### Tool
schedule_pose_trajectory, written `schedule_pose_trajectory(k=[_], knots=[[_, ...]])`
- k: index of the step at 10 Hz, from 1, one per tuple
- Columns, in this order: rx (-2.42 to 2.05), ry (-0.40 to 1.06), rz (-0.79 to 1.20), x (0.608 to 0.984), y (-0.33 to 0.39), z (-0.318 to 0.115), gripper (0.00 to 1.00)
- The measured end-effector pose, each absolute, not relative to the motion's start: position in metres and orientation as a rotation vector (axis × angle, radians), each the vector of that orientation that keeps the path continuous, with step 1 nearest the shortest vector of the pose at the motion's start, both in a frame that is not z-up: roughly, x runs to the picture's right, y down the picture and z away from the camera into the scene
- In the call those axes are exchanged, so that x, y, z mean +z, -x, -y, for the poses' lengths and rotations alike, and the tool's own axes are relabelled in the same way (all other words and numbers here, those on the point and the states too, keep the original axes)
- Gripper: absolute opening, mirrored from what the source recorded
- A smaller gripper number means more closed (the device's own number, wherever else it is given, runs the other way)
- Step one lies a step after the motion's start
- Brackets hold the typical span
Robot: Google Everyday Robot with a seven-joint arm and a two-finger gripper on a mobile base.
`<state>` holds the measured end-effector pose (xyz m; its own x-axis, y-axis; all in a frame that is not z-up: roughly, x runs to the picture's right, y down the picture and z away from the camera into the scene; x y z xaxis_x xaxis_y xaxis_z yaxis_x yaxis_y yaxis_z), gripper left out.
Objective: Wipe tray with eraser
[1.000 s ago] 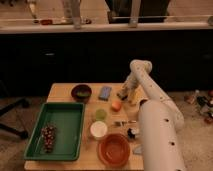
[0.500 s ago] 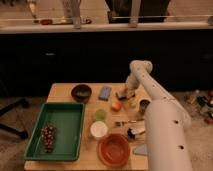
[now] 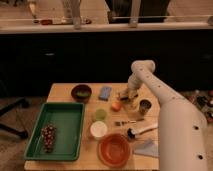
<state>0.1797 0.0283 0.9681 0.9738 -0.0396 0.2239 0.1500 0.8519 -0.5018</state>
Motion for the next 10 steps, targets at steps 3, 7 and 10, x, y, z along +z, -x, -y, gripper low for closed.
schedule_pose_trajectory(k=[3,7,10], knots=[[-0.106,0.516,0.2,0.961,-0.175,-0.023,0.0],[-0.129,0.473,0.185,0.951,-0.169,-0.009,0.0],[-0.142,0.447,0.173,0.944,-0.165,-0.003,0.0]])
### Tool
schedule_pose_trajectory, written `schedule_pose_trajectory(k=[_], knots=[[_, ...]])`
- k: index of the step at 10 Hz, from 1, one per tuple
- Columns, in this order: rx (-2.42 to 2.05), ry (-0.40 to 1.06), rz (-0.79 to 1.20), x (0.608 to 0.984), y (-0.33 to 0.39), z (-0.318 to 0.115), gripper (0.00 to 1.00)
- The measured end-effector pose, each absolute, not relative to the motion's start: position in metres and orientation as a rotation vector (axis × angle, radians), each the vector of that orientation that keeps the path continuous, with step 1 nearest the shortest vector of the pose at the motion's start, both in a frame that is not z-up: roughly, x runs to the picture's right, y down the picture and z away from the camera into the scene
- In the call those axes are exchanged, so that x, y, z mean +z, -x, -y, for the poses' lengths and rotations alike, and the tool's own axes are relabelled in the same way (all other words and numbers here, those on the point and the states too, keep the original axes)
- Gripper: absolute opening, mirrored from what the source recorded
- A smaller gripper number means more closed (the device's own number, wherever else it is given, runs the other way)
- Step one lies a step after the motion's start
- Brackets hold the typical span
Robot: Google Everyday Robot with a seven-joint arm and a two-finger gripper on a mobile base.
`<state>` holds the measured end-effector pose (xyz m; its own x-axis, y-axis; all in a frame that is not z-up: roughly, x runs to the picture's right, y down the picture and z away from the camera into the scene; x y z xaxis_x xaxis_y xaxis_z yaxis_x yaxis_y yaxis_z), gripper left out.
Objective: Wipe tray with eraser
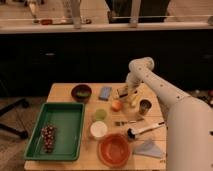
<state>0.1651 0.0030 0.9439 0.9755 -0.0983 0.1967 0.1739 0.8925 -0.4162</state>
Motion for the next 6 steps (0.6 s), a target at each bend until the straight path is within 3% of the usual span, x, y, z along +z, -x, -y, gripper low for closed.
schedule_pose_trajectory(k=[6], knots=[[-0.158,0.38,0.135,0.927,-0.163,0.014,0.0]])
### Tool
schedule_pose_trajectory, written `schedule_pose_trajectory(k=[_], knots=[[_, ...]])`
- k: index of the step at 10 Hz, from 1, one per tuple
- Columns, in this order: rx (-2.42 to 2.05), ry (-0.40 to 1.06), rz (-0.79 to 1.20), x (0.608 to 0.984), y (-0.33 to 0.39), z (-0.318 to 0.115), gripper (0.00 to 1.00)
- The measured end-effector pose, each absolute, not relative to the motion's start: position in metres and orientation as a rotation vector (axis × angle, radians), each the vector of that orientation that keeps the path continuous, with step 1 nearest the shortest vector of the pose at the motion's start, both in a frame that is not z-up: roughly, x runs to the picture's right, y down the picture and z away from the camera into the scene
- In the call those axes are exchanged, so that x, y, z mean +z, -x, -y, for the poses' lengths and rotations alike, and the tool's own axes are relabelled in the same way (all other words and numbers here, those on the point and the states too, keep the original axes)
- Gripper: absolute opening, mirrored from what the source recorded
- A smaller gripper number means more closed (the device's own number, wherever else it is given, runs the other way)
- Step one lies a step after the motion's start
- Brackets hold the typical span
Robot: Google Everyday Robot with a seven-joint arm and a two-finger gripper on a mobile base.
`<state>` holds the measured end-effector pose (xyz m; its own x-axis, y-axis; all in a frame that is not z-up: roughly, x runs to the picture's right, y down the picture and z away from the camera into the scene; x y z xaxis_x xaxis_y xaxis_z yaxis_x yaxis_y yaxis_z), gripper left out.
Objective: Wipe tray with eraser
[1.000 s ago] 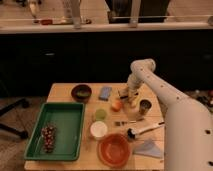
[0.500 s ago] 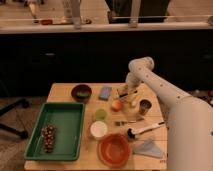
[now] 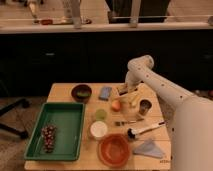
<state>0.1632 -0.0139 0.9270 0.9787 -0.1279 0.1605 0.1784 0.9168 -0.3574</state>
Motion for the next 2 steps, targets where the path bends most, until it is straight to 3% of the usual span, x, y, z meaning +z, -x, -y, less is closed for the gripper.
schedule_pose_trajectory(k=[2], knots=[[-0.161,0.356,0.122,0.9216,-0.1639,0.0193,0.0]])
